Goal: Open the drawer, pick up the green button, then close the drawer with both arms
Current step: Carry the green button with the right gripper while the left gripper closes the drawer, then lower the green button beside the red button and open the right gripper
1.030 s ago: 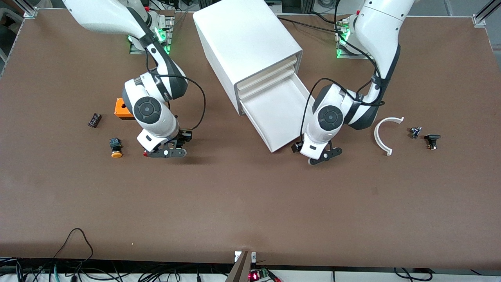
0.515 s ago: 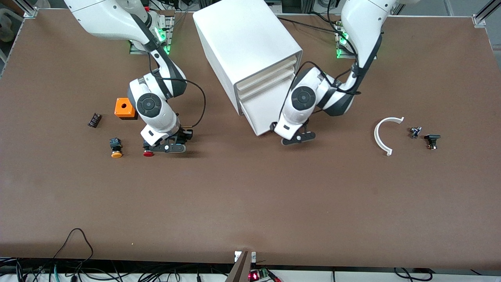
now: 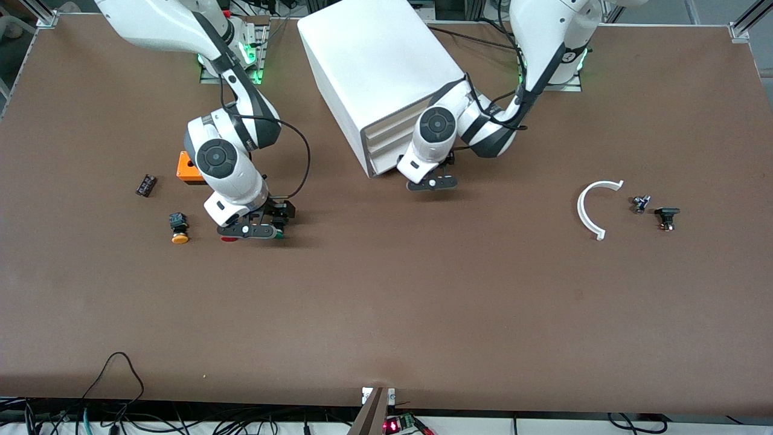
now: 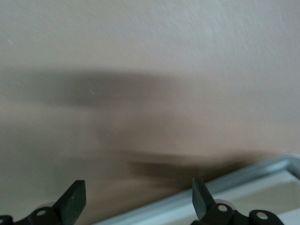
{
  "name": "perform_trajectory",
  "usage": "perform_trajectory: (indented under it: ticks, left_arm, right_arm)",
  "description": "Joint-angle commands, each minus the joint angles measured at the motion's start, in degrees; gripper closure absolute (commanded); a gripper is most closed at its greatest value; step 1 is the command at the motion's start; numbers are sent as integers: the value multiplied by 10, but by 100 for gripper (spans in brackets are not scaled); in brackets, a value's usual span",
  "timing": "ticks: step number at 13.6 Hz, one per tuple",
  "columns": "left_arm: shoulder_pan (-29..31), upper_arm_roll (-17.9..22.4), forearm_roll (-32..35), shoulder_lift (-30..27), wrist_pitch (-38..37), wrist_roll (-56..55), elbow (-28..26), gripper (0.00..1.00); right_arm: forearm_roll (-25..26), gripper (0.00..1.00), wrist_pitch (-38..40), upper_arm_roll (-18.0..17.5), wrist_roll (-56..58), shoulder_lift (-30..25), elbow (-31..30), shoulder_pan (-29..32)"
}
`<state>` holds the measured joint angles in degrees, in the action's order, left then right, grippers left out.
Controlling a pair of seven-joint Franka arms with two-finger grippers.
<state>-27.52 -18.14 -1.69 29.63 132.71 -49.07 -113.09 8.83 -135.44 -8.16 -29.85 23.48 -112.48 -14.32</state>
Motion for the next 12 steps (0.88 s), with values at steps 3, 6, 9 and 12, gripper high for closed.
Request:
perform_trajectory:
  ticks: [3,6,9,12]
  left_arm:
    - [4,-3,-7,-19,1,0,-20,0]
    - [11,-4,-8,-28,-3,0,-18,0]
    - [13,-24,-9,-30,-3,0,-17,0]
    - [29,-28,-8,-29,-3,1,-19,0]
  right_arm:
    - [-6,0,182,-5,-53,-28,149,2]
    - [-5,0,309,-4,-53,-37,263,3]
    - [-7,0,362,-1,-49,-48,319,48]
    - [-6,0,404,9,20,-85,319,75]
